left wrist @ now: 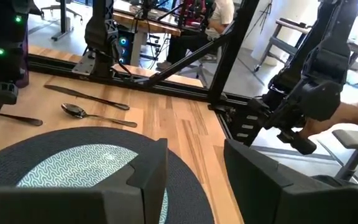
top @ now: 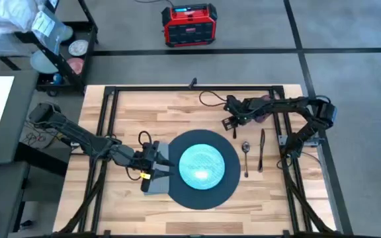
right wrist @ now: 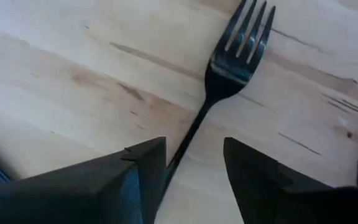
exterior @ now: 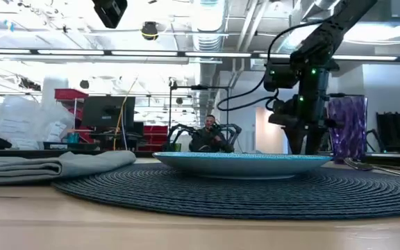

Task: Set table place
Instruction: Put the black fork on the gray table napkin

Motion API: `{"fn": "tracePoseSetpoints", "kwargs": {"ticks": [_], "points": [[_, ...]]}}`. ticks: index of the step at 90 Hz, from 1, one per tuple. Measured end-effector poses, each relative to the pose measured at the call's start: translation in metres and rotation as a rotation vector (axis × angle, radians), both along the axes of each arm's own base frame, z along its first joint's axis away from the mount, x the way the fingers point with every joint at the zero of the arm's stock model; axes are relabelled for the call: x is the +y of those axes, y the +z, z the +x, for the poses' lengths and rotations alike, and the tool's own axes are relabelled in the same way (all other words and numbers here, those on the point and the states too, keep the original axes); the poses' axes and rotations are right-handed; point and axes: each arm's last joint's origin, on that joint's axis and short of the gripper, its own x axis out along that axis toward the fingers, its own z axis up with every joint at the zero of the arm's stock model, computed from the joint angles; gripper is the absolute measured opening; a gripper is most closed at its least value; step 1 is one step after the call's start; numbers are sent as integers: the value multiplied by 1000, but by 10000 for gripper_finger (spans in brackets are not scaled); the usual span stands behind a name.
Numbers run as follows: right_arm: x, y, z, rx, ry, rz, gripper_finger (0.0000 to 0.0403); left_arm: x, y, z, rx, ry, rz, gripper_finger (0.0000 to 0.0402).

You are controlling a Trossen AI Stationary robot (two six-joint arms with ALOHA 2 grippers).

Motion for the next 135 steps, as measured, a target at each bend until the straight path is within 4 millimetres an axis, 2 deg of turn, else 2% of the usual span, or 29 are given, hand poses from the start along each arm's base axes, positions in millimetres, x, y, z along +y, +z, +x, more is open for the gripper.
{"fn": "tracePoseSetpoints", "kwargs": {"ticks": [8,31,42,51,64,79,95,116,135], "points": [[-1,-1,1,-7,-3,-2,147,0,0,0,0,0,0,141],[-5,-27,7,64,-12,58,147,0,0,0,2,0,1,140],[-6,-31,8,83,-15,54,142,0,0,0,5,0,3,140],[-7,-28,8,85,-22,36,109,0,-1,0,6,-1,9,140],[-8,-21,7,68,-6,26,19,0,-1,0,5,-2,12,140],[-8,-23,6,86,15,37,2,0,-1,0,6,-1,6,140],[-5,-9,7,19,38,0,1,0,-1,0,6,-2,5,140],[-2,22,3,-99,52,-43,0,0,-1,0,7,-1,3,140],[10,48,13,-306,113,-79,0,0,-1,0,7,-1,0,140]]}}
